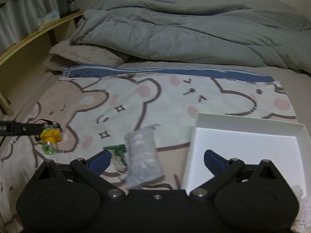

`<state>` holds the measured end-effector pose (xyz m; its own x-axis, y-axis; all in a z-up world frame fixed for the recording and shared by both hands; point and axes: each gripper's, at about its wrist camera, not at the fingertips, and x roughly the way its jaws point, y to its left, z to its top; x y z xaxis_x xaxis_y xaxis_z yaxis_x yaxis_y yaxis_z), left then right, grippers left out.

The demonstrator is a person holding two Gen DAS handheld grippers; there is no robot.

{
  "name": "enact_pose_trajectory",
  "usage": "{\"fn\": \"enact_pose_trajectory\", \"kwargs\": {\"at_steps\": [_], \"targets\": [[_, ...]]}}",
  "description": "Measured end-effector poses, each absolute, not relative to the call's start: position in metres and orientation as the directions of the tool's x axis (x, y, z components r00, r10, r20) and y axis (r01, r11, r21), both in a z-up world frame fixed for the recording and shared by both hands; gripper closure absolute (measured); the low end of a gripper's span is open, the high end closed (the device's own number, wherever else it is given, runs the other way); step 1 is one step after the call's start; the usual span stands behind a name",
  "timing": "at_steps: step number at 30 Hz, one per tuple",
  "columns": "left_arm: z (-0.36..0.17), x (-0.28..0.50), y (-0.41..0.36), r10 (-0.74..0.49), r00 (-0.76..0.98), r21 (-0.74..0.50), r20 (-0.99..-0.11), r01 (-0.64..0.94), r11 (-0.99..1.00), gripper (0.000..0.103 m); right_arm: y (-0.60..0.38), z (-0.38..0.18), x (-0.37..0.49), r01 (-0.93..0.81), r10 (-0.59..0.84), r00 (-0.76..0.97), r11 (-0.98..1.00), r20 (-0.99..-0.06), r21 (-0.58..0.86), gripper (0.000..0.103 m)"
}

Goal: Organize objects
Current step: 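Lift both grippers out of the tray toward the remaining items, then move the left gripper to the yellow headlamp while the right gripper approaches the green clothespins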

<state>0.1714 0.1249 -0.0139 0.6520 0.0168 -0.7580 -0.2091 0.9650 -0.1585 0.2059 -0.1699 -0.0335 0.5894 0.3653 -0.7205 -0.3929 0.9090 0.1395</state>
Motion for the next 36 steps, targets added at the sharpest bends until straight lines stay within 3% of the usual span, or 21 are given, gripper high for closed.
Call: {"fn": "enact_pose_trajectory", "kwargs": {"at_steps": [12, 21, 24, 28, 32, 34, 36], "targets": [[-0.033, 0.180, 0.178, 0.135, 0.631, -0.068, -0.764, -0.287, 0.955, 0.000, -0.139, -0.029, 0.192, -0.430, 0.422, 0.638, 0.889, -0.644, 0.156, 0.000], [-0.060, 0.205, 0.194, 0.108, 0.548, -0.116, -0.830, -0.359, 0.926, 0.011, -0.120, -0.041, 0.190, -0.482, 0.442, 0.690, 0.871, -0.573, 0.092, 0.000], [-0.070, 0.212, 0.194, 0.109, 0.519, -0.112, -0.848, -0.376, 0.920, 0.013, -0.110, -0.050, 0.195, -0.481, 0.422, 0.688, 0.874, -0.590, 0.065, 0.000], [-0.087, 0.218, 0.200, 0.137, 0.487, -0.087, -0.863, -0.410, 0.908, 0.027, -0.101, -0.067, 0.198, -0.492, 0.409, 0.674, 0.870, -0.616, 0.039, 0.000], [-0.103, 0.222, 0.209, 0.153, 0.446, -0.073, -0.882, -0.450, 0.890, 0.028, -0.088, -0.082, 0.200, -0.556, 0.393, 0.626, 0.831, -0.673, -0.032, 0.002], [-0.108, 0.222, 0.213, 0.142, 0.436, -0.085, -0.888, -0.461, 0.884, 0.028, -0.082, -0.090, 0.201, -0.561, 0.367, 0.616, 0.825, -0.697, -0.061, 0.016], [-0.113, 0.223, 0.215, 0.136, 0.431, -0.093, -0.892, -0.471, 0.877, 0.028, -0.080, -0.097, 0.206, -0.575, 0.366, 0.586, 0.816, -0.723, -0.053, 0.019]]}}
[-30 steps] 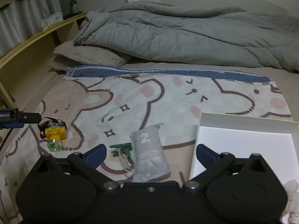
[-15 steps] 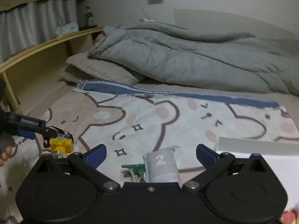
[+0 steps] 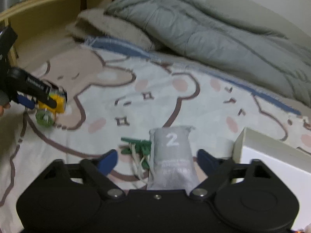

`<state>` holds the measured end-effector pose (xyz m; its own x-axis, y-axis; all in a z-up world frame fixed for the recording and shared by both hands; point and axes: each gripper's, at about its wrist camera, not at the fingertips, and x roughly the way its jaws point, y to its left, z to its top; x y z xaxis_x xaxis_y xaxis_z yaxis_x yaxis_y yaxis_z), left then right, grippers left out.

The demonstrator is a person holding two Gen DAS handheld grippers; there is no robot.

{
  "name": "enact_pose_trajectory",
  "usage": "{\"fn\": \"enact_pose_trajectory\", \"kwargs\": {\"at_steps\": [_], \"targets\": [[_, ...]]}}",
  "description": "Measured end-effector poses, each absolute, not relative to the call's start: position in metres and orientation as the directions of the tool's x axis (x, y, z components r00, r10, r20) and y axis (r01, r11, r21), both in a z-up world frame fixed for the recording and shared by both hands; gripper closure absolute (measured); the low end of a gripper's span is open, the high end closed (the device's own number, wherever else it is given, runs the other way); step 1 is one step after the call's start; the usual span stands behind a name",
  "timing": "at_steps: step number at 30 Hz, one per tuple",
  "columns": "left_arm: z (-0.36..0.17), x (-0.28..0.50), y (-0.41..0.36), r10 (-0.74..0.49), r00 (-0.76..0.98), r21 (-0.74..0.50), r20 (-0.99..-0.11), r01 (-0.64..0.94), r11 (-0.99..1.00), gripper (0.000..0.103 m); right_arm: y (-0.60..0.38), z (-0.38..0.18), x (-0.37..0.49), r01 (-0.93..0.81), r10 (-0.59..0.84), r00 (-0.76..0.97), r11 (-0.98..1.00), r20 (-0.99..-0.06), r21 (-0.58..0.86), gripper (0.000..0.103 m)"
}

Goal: Organize objects
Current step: 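Move the left gripper to the yellow headlamp while the right gripper approaches the green clothespins, then close the left gripper on the headlamp while the right gripper grasps the clothespins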

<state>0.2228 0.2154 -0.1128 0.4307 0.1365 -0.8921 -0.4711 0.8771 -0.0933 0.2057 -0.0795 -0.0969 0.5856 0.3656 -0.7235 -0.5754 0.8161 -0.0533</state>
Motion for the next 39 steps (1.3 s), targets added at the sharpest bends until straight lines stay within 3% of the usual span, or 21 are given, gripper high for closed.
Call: {"fn": "enact_pose_trajectory", "kwargs": {"at_steps": [2, 4, 9, 11, 15, 18, 30, 39], "targets": [[-0.116, 0.223, 0.217, 0.132, 0.430, -0.100, -0.893, -0.475, 0.874, 0.028, -0.080, -0.104, 0.210, -0.593, 0.388, 0.544, 0.805, -0.744, -0.015, 0.025], [-0.119, 0.224, 0.219, 0.131, 0.427, -0.103, -0.895, -0.483, 0.869, 0.032, -0.081, -0.109, 0.209, -0.617, 0.413, 0.512, 0.787, -0.753, 0.012, 0.038], [-0.124, 0.225, 0.222, 0.129, 0.422, -0.109, -0.897, -0.495, 0.862, 0.042, -0.074, -0.118, 0.207, -0.661, 0.431, 0.499, 0.751, -0.752, -0.008, 0.048], [-0.124, 0.225, 0.221, 0.117, 0.429, -0.119, -0.896, -0.485, 0.866, 0.050, -0.069, -0.123, 0.206, -0.670, 0.416, 0.495, 0.742, -0.763, -0.031, 0.053], [-0.122, 0.224, 0.216, 0.104, 0.430, -0.115, -0.897, -0.453, 0.884, 0.055, -0.068, -0.127, 0.206, -0.681, 0.402, 0.476, 0.731, -0.782, -0.039, 0.085], [-0.121, 0.221, 0.211, 0.099, 0.429, -0.101, -0.898, -0.419, 0.902, 0.055, -0.072, -0.124, 0.207, -0.679, 0.412, 0.469, 0.734, -0.781, -0.020, 0.095], [-0.117, 0.172, 0.181, 0.024, 0.412, -0.067, -0.911, -0.205, 0.976, 0.056, -0.090, -0.099, 0.185, -0.714, 0.502, 0.408, 0.697, -0.763, 0.076, 0.098], [-0.115, 0.117, 0.144, -0.042, 0.411, -0.019, -0.911, 0.060, 0.998, 0.056, -0.115, -0.103, 0.141, -0.754, 0.493, 0.316, 0.650, -0.811, 0.101, 0.098]]}}
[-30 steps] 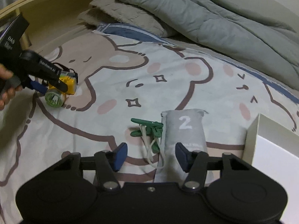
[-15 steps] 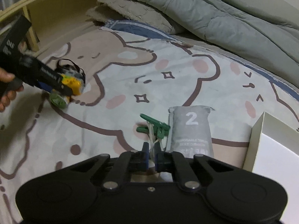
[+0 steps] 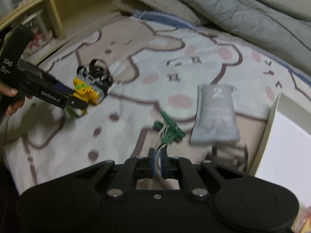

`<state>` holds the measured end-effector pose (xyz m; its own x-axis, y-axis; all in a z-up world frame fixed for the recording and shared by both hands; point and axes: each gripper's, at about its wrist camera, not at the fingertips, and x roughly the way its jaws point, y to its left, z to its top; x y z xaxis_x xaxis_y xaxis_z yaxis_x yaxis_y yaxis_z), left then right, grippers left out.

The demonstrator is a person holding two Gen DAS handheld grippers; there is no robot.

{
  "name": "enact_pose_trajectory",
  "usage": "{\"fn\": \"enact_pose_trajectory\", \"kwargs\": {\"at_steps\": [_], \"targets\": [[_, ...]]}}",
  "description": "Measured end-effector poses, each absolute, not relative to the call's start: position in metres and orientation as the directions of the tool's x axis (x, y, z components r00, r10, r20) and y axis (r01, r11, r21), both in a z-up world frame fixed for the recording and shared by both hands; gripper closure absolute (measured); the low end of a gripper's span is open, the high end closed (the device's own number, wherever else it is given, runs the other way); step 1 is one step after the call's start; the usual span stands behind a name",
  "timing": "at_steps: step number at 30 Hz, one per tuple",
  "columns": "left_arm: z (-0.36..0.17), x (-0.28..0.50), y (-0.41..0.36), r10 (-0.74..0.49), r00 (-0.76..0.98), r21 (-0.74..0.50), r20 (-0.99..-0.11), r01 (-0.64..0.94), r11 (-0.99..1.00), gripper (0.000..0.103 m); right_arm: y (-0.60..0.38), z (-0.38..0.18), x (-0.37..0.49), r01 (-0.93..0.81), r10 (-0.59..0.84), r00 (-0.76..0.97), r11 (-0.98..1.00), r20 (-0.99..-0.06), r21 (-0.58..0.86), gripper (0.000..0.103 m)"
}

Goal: Organize objects
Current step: 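Close the left gripper on the headlamp while the right gripper grasps the clothespins, then lift the headlamp and clothespins and carry them toward the white tray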

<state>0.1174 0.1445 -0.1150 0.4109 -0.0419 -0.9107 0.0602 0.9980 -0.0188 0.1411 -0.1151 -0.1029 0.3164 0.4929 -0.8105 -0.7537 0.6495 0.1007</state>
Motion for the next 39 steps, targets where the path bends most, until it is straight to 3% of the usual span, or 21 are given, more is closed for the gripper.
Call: {"fn": "enact_pose_trajectory", "kwargs": {"at_steps": [6, 11, 12, 16, 22, 26, 36, 38, 39], "targets": [[-0.112, 0.096, 0.131, -0.083, 0.371, -0.017, -0.925, 0.180, 0.984, 0.055, -0.129, -0.105, 0.110, -0.783, 0.490, 0.244, 0.609, -0.837, 0.128, 0.098], [-0.113, 0.099, 0.128, -0.046, 0.370, 0.004, -0.928, 0.132, 0.991, 0.055, -0.137, -0.106, 0.100, -0.794, 0.487, 0.212, 0.591, -0.847, 0.141, 0.097], [-0.113, 0.101, 0.127, -0.026, 0.370, 0.018, -0.929, 0.114, 0.993, 0.055, -0.139, -0.107, 0.101, -0.791, 0.489, 0.212, 0.595, -0.846, 0.146, 0.095], [-0.117, 0.108, 0.124, 0.016, 0.356, 0.051, -0.934, 0.088, 0.995, 0.055, -0.141, -0.107, 0.109, -0.760, 0.484, 0.245, 0.634, -0.840, 0.144, 0.070], [-0.125, 0.115, 0.122, 0.048, 0.323, 0.077, -0.945, 0.076, 0.994, 0.055, -0.142, -0.104, 0.122, -0.691, 0.527, 0.248, 0.684, -0.813, 0.233, 0.052], [-0.135, 0.119, 0.127, 0.036, 0.302, 0.055, -0.953, 0.055, 0.997, 0.055, -0.135, -0.109, 0.135, -0.633, 0.519, 0.230, 0.723, -0.823, 0.279, 0.050], [-0.137, 0.121, 0.131, 0.010, 0.309, 0.014, -0.951, 0.010, 1.000, 0.057, -0.111, -0.132, 0.148, -0.608, 0.414, 0.209, 0.764, -0.886, 0.214, 0.051], [-0.136, 0.120, 0.131, 0.008, 0.316, 0.014, -0.949, 0.016, 1.000, 0.057, -0.109, -0.136, 0.148, -0.617, 0.415, 0.195, 0.756, -0.889, 0.218, 0.056], [-0.136, 0.120, 0.132, 0.004, 0.318, 0.009, -0.948, 0.013, 1.000, 0.057, -0.108, -0.138, 0.147, -0.622, 0.408, 0.192, 0.754, -0.892, 0.211, 0.065]]}}
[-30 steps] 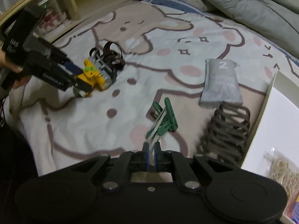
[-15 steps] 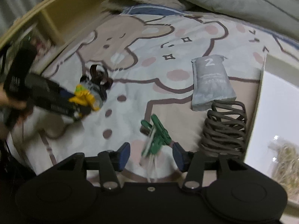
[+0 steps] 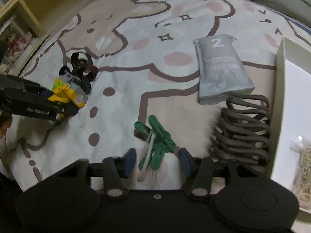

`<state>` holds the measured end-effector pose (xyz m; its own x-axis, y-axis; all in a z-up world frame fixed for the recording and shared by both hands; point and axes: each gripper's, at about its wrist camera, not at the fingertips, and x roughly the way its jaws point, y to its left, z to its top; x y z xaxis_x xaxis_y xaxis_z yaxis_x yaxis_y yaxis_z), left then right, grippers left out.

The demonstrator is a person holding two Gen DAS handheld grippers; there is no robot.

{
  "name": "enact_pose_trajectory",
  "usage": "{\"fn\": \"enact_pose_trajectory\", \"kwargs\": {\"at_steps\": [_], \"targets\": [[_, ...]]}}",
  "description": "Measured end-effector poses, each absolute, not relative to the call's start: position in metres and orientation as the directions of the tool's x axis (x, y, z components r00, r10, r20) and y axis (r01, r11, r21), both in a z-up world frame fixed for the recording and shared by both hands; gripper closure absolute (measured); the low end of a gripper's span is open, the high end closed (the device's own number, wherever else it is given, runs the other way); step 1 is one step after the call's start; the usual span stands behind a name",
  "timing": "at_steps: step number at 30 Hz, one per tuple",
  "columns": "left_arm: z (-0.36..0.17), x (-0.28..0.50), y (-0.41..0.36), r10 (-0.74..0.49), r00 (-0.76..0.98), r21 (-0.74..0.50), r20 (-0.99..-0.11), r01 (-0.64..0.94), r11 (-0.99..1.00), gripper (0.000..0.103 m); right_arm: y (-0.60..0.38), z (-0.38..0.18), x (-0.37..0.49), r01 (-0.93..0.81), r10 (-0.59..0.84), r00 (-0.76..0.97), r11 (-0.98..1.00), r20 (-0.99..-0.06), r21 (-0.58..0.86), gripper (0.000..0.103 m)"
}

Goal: Organize objects
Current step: 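Lift the headlamp and clothespins and carry them toward the white tray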

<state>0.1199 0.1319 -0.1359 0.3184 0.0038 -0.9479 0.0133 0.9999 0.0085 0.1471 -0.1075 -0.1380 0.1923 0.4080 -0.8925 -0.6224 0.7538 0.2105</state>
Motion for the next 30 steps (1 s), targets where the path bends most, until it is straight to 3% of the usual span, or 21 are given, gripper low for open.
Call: {"fn": "enact_pose_trajectory", "kwargs": {"at_steps": [2, 5, 30], "targets": [[-0.135, 0.119, 0.134, -0.006, 0.323, -0.004, -0.946, 0.006, 1.000, 0.058, -0.106, -0.139, 0.146, -0.638, 0.400, 0.199, 0.746, -0.895, 0.191, 0.077], [-0.132, 0.118, 0.136, -0.012, 0.338, -0.016, -0.941, -0.010, 1.000, 0.058, -0.108, -0.137, 0.148, -0.641, 0.411, 0.202, 0.742, -0.889, 0.198, 0.081], [-0.058, 0.134, 0.109, -0.033, 0.574, -0.077, -0.818, -0.053, 0.996, 0.058, -0.135, -0.063, 0.166, -0.621, 0.503, 0.541, 0.779, -0.674, 0.083, 0.082]]}}
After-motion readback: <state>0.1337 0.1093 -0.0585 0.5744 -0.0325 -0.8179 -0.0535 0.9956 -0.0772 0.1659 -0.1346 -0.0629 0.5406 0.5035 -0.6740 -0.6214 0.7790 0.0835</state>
